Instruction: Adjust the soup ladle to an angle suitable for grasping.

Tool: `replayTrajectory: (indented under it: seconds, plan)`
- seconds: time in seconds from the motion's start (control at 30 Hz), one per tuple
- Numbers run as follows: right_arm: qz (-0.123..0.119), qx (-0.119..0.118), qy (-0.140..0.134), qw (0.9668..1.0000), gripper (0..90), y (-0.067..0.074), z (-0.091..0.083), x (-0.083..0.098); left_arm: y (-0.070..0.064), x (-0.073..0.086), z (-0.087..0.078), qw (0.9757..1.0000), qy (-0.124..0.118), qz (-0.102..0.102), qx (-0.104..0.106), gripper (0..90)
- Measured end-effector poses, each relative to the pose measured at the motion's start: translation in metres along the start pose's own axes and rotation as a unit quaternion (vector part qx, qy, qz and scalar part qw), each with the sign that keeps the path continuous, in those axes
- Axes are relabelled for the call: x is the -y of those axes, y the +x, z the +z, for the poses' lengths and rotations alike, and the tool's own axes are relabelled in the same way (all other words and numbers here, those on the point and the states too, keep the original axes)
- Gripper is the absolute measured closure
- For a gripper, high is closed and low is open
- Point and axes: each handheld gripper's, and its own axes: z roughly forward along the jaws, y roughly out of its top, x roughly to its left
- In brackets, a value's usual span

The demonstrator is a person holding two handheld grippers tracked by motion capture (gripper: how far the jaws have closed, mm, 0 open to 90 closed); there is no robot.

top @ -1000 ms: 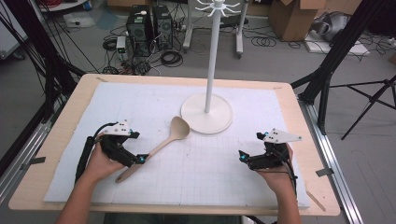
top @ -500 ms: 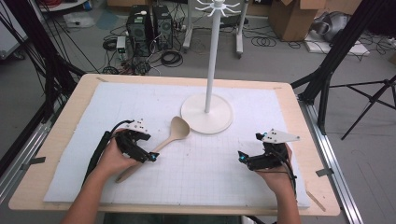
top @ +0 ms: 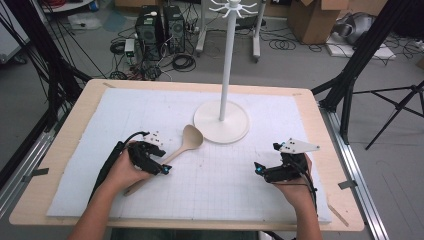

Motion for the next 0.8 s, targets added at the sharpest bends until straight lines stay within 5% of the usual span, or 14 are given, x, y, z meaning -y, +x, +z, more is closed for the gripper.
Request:
replayTrajectory:
  seconds: [0.4, 0.8]
  plan:
    - [0.000, 0.000, 0.004, 1.0000, 0.2, 0.0003, 0.0006, 0.0002, 0.0002, -0.0013, -0.0011, 0.9998, 0.011, 0.011, -0.014, 65.4]
    - [-0.001, 0.003, 0.009, 1.0000, 0.2, 0.0009, 0.0012, 0.0003, -0.0023, -0.0030, -0.0013, 0.9993, 0.019, 0.019, -0.024, 67.9]
